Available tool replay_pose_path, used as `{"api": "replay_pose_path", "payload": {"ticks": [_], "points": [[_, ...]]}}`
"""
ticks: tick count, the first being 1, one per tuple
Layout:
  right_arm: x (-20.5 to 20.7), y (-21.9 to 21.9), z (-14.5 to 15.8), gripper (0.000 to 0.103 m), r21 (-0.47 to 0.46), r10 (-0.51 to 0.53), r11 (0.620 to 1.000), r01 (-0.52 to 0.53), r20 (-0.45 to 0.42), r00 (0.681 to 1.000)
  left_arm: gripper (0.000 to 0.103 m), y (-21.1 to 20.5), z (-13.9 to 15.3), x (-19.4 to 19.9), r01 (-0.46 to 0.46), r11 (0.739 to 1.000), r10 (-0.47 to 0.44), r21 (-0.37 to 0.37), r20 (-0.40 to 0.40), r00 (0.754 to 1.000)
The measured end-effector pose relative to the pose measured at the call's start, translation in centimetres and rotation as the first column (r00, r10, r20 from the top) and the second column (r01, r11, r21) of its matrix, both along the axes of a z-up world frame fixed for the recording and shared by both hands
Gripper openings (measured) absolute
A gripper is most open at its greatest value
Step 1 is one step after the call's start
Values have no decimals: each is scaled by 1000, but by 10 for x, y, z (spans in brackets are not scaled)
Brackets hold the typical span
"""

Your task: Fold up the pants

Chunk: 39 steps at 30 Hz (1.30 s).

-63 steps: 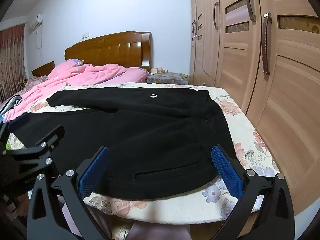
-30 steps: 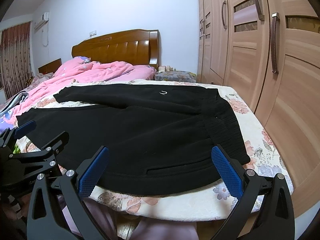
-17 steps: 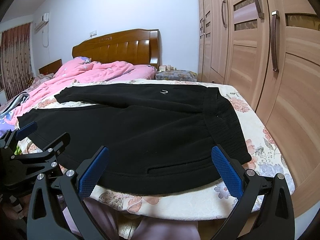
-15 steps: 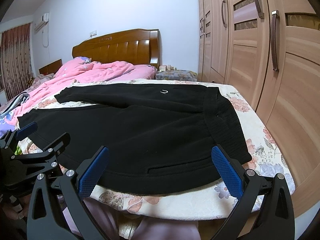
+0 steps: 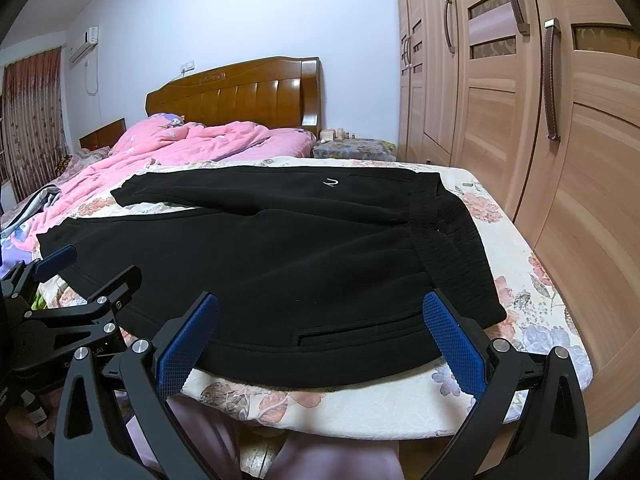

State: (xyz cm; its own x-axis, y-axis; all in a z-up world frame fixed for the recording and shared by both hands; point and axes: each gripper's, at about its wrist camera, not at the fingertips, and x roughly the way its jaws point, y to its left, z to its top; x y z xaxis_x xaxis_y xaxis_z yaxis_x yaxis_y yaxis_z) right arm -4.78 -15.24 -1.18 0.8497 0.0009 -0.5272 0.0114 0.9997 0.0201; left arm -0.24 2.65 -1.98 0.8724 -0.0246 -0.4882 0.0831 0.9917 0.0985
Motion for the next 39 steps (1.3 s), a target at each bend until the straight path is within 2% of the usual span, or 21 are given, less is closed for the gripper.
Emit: {"api": "replay_pose_path", "payload": {"ticks": [34,37,39], "points": [[5,-1,-4,99,0,18,1000,-18,-16,1000,101,6,-6,-2,1,1000,-1,-2,-11,1000],[21,-6,-5,99,-30,55,998,-56,-35,998,101,6,-7,1,43,999,-43,3,-28,999],[38,-14,-4,99,-33,81,996,-83,-63,995,101,3,-4,9,93,995,-91,46,-50,995]]}}
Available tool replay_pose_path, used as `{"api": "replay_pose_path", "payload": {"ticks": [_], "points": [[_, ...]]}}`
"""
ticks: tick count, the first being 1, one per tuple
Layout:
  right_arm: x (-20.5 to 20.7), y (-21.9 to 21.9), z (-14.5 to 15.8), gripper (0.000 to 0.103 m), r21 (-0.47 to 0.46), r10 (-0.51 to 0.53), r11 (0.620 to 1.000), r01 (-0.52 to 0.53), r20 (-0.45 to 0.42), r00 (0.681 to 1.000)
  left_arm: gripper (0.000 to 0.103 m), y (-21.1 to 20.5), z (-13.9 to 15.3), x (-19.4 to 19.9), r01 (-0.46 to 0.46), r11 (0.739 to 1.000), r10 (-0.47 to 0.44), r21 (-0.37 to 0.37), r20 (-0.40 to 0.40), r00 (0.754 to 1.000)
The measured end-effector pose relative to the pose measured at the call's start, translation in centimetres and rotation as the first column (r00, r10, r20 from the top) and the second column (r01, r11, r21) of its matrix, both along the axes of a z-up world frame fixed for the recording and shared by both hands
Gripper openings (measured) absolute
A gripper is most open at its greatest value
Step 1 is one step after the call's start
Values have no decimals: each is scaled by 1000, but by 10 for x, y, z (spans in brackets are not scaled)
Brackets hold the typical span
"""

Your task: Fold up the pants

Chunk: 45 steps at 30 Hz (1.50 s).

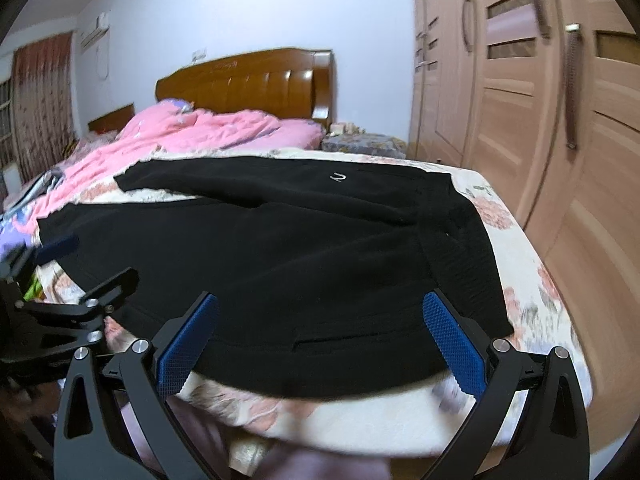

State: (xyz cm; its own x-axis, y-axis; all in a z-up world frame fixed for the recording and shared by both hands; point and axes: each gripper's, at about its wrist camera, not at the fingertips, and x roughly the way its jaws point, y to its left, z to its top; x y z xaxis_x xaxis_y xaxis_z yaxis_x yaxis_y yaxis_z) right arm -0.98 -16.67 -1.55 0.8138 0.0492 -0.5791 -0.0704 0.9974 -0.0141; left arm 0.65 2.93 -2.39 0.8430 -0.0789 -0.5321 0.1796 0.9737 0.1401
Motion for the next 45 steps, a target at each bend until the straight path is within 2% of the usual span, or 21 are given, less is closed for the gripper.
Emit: {"api": "replay_pose_path", "payload": {"ticks": [3,7,8,10,12,13,16,17,19,22,24,25,27,30,31,32,33,35,40,42,45], "points": [[48,-26,14,99,24,46,999,-45,-12,999,101,-3,8,19,41,995,-39,90,-27,999],[128,-61,32,99,28,91,995,-91,-4,996,101,-4,31,68,39,965,-44,261,12,999],[150,-66,34,99,21,102,995,-102,-10,995,101,-4,36,84,46,955,-49,291,3,999],[205,-80,31,99,37,163,986,-160,-72,984,101,1,42,126,88,944,-67,318,-75,995],[251,-90,23,99,44,198,980,-194,-132,971,101,6,44,161,147,949,-104,279,-166,981],[282,-95,15,99,46,224,975,-219,-182,958,101,12,45,187,168,959,-116,229,-225,967],[346,-108,-8,99,17,242,969,-248,-296,924,101,27,49,248,201,978,-180,60,-261,949],[363,-111,-15,99,-5,241,966,-257,-328,913,101,33,50,269,236,971,-234,-20,-257,938],[392,-118,-28,99,-34,242,962,-273,-366,899,101,41,47,303,222,967,-251,-128,-294,922],[421,-135,-50,98,32,256,963,-269,-440,861,101,44,35,348,190,947,-277,-258,-359,892],[436,-147,-61,99,100,280,959,-264,-467,839,101,44,25,376,162,941,-279,-298,-408,870],[438,-150,-60,98,113,302,953,-282,-445,843,101,43,20,383,156,936,-283,-316,-412,866],[442,-153,-60,93,141,348,937,-319,-439,829,101,42,12,397,154,928,-298,-340,-427,854],[441,-156,-57,61,162,409,912,-377,-426,807,101,35,0,423,137,908,-328,-396,-469,820],[435,-157,-54,41,193,445,895,-402,-429,786,101,32,-3,427,123,900,-334,-418,-482,810],[431,-155,-53,31,194,460,888,-417,-429,778,101,30,-6,433,109,891,-342,-440,-494,799],[427,-150,-51,28,170,460,886,-431,-424,780,101,28,-9,439,96,881,-352,-464,-505,788],[413,-141,-44,12,60,439,889,-454,-396,807,101,22,-16,451,69,855,-375,-513,-522,766],[353,-120,-4,9,-94,417,891,-445,-222,881,101,14,-23,467,0,788,-413,-616,-528,742],[325,-111,11,9,-126,421,889,-441,-159,893,101,15,-23,467,-35,745,-433,-667,-523,734],[271,-94,30,9,-177,434,881,-438,-64,899,101,17,-23,464,-92,691,-435,-717,-515,739]]}}
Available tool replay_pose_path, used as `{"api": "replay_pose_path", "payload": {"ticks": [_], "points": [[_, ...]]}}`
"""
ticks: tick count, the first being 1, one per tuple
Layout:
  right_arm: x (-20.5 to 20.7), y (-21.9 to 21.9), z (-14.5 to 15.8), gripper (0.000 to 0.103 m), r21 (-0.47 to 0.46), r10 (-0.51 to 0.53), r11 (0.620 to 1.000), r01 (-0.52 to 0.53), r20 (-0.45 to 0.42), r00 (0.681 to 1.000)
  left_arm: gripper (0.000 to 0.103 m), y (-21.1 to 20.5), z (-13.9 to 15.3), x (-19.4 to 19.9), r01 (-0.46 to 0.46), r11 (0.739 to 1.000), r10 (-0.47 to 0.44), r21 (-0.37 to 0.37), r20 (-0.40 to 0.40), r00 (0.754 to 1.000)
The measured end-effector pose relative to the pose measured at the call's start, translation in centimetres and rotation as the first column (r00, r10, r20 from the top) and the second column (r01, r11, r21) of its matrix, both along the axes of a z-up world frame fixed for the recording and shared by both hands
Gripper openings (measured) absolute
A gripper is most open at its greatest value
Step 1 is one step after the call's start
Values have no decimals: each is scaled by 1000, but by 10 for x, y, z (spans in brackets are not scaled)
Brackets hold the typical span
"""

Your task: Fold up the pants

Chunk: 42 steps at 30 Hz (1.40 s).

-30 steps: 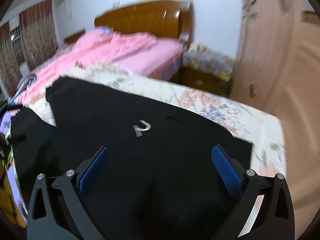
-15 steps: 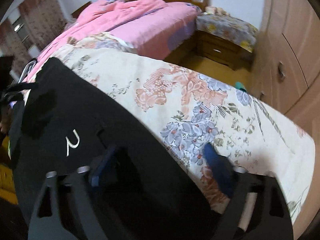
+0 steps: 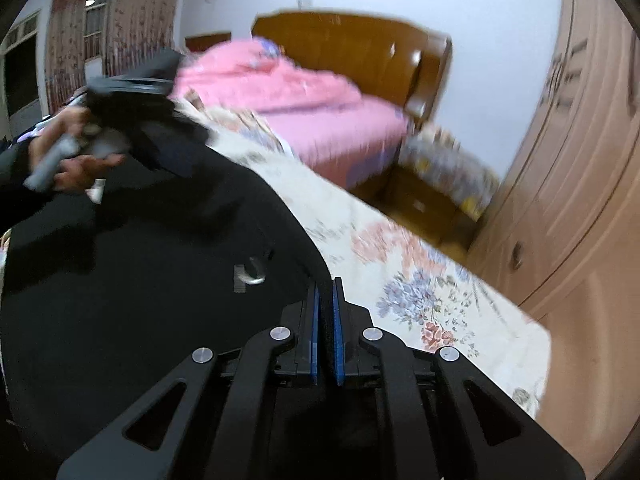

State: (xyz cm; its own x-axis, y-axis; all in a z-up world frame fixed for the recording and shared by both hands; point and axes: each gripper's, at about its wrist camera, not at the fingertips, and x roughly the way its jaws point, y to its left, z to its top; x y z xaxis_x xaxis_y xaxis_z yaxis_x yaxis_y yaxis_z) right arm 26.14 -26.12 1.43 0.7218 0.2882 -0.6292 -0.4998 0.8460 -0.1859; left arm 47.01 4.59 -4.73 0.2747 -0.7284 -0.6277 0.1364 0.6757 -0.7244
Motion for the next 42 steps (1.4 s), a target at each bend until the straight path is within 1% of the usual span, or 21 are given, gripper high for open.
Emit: {"api": "replay_pose_path", "payload": {"ticks": [7,8,9,11,13,15,16,19,22,24,26,27,28,29,30,32,35,37,38,40,42], "points": [[-70,25,-10,8,7,2,1000,-2,50,999,99,7,-2,-5,-95,995,93,-23,-64,994],[-72,26,-14,8,1,-16,1000,16,55,998,88,8,-2,-8,-109,994,107,-14,-67,992],[-69,25,-17,8,-4,-26,1000,26,58,998,57,10,-2,-12,-113,994,113,4,-66,991],[-62,19,-20,8,5,-51,999,51,57,997,16,13,1,-25,-117,990,121,83,-45,992],[-65,17,-16,8,20,-60,998,59,79,995,13,22,11,-45,-132,986,131,97,24,991],[-79,18,-8,8,37,-54,998,51,100,994,13,26,38,-80,-151,979,127,134,173,977],[-92,17,-6,8,42,-46,998,42,111,993,13,27,53,-105,-165,974,119,158,266,957],[-127,16,-8,8,51,-28,998,23,104,994,14,26,84,-190,-205,955,74,215,496,865],[-163,20,-31,8,52,-8,999,8,6,1000,14,30,71,-264,-211,946,37,247,563,825],[-179,19,-57,19,56,-30,998,36,-101,994,17,32,46,-293,-206,942,30,263,548,836],[-191,16,-73,45,61,-83,994,93,-155,984,23,38,7,-310,-181,947,32,267,481,876],[-198,12,-76,47,92,-106,988,122,-165,981,39,43,-15,-311,-162,954,47,251,411,910],[-209,4,-74,47,170,-128,973,157,-172,977,49,46,-26,-312,-161,957,62,242,371,927],[-219,-1,-72,47,241,-143,953,185,-181,973,67,50,-33,-314,-170,958,80,232,352,933],[-226,-7,-71,47,314,-158,925,214,-196,968,77,57,-35,-316,-188,958,102,218,355,929],[-234,-21,-74,47,449,-190,844,292,-258,947,84,69,-32,-324,-229,960,155,160,378,913],[-229,-34,-88,47,501,-245,765,405,-354,902,89,83,-25,-332,-255,964,208,79,374,904],[-223,-42,-94,47,515,-272,723,460,-400,875,89,88,-23,-335,-267,960,219,79,380,899],[-219,-48,-96,47,553,-271,677,486,-427,863,90,87,-20,-337,-273,958,223,82,385,896],[-211,-50,-95,47,570,-277,649,503,-439,855,91,92,-19,-343,-284,956,231,78,395,889],[-203,-50,-93,47,551,-300,655,517,-438,847,94,97,-20,-349,-300,951,244,81,400,883]]}}
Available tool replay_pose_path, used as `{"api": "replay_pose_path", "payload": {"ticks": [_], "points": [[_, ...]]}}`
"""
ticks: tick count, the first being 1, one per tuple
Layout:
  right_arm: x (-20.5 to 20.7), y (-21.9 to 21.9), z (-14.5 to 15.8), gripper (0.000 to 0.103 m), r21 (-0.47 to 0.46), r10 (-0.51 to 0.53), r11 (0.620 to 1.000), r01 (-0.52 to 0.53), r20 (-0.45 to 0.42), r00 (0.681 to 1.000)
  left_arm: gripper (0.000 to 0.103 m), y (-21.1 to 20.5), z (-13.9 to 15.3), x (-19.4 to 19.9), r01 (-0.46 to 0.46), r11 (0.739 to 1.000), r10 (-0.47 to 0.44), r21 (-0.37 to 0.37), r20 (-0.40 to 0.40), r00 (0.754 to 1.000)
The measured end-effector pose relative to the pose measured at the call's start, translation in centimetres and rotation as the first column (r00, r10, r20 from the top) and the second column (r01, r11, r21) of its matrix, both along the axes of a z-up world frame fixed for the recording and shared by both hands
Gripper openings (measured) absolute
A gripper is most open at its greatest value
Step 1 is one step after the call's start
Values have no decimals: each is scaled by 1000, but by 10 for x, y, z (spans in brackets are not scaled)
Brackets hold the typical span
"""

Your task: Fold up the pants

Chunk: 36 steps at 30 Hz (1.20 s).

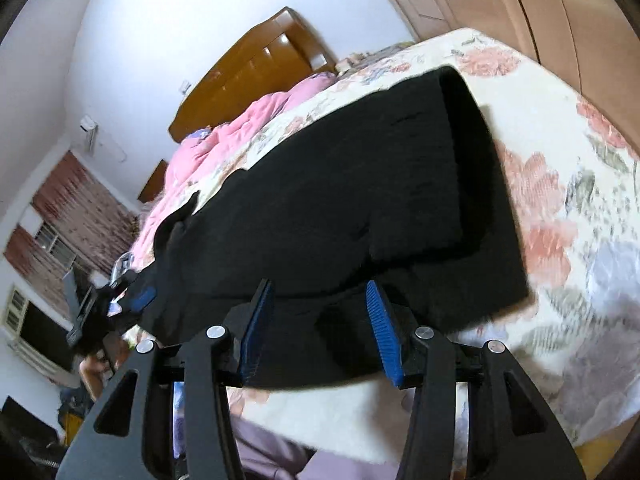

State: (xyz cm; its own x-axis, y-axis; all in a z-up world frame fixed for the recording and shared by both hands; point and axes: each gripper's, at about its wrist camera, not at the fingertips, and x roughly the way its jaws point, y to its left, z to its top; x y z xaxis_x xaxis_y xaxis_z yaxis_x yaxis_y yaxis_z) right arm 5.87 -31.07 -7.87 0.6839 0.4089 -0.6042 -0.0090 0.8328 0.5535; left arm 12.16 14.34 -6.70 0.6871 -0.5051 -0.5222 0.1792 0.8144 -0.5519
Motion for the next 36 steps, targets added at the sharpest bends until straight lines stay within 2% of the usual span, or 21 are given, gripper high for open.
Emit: {"api": "replay_pose_path", "payload": {"ticks": [5,8,10,11,13,16,18,20,22,23,24,25,26,27,30,31,32,34,36], "points": [[23,-3,-4,47,96,-77,992,79,-26,997,94,18,-8,-8,-33,999,32,-12,-32,999],[27,11,-5,48,37,-59,998,60,-23,998,97,29,-9,-9,-41,999,41,8,-28,999],[19,7,-11,47,87,-77,993,80,-41,996,100,33,-7,-2,-45,999,46,23,-33,998],[19,3,-13,43,123,-93,987,100,-61,994,100,36,-7,1,-49,999,50,22,-35,998],[15,0,-14,43,163,-105,979,120,-95,990,101,45,-7,12,-61,998,61,7,-51,997],[17,10,-10,43,71,-98,992,104,-87,991,101,57,-4,42,-73,997,70,-25,-89,994],[13,11,-11,38,40,-115,992,118,-81,990,101,64,0,63,-118,993,118,0,-122,986],[13,10,-14,19,21,-133,991,135,-83,988,100,68,2,91,-140,990,142,26,-165,976],[11,3,-18,12,55,-138,988,143,-81,987,93,71,0,118,-160,984,174,79,-228,958],[11,2,-18,10,61,-136,988,141,-78,988,73,71,-1,127,-151,986,165,74,-238,957],[12,2,-16,10,57,-130,989,134,-70,989,37,69,-1,135,-136,987,153,83,-249,957],[13,1,-14,9,52,-125,990,128,-62,990,24,65,-1,145,-118,984,150,134,-267,952],[15,1,-10,8,47,-119,992,121,-48,992,14,64,2,149,-110,979,151,169,-256,955],[17,0,-5,8,44,-114,992,115,-34,993,10,63,9,151,-98,977,140,187,-229,963],[24,-4,21,7,52,-104,993,102,44,994,10,61,45,144,-99,968,127,231,-111,986],[24,-4,34,7,56,-103,994,98,85,991,10,65,65,134,-115,967,127,229,-40,991],[21,-4,45,7,59,-104,993,98,119,987,10,68,79,123,-130,967,131,219,12,991],[12,-8,56,7,71,-107,993,97,159,981,10,79,108,90,-127,981,107,148,138,985],[1,-12,58,7,75,-117,992,106,171,978,12,86,120,45,-96,990,66,108,253,965]]}}
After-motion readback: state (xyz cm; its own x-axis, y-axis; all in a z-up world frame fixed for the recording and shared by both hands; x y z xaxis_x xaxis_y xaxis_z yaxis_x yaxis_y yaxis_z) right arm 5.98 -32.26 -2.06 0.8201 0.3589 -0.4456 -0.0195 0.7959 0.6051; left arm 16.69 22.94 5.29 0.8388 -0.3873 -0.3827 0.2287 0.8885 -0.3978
